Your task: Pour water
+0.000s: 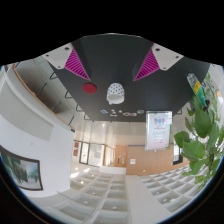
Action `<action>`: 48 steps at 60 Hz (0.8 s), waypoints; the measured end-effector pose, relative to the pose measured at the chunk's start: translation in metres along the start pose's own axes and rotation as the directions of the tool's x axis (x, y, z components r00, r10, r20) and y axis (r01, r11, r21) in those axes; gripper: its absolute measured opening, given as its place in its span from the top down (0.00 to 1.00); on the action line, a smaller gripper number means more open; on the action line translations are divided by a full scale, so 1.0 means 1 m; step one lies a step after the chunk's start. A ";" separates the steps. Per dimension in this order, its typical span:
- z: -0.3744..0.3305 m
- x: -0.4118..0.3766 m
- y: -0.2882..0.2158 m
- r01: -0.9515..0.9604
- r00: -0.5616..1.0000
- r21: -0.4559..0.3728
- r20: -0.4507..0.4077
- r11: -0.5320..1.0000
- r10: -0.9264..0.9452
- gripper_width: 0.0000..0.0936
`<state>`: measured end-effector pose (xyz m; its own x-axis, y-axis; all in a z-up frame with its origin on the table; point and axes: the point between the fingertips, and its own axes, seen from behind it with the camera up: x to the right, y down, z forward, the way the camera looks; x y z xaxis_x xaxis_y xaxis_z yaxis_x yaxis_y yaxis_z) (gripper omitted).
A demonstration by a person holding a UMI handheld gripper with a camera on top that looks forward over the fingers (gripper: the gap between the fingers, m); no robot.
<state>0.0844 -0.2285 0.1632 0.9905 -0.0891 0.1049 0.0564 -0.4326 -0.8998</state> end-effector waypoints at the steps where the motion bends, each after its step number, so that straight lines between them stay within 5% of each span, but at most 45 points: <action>1: 0.000 0.000 0.000 -0.003 1.000 0.001 -0.001 1.000 0.003 0.08; 27: -0.044 -0.030 0.061 0.031 1.000 -0.017 0.008 0.999 -0.030 0.08; 48: -0.060 -0.238 0.077 0.091 0.967 0.028 0.235 0.995 -0.095 0.08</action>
<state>-0.1549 -0.2941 0.0939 0.9823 0.1660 0.0871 0.1495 -0.4135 -0.8981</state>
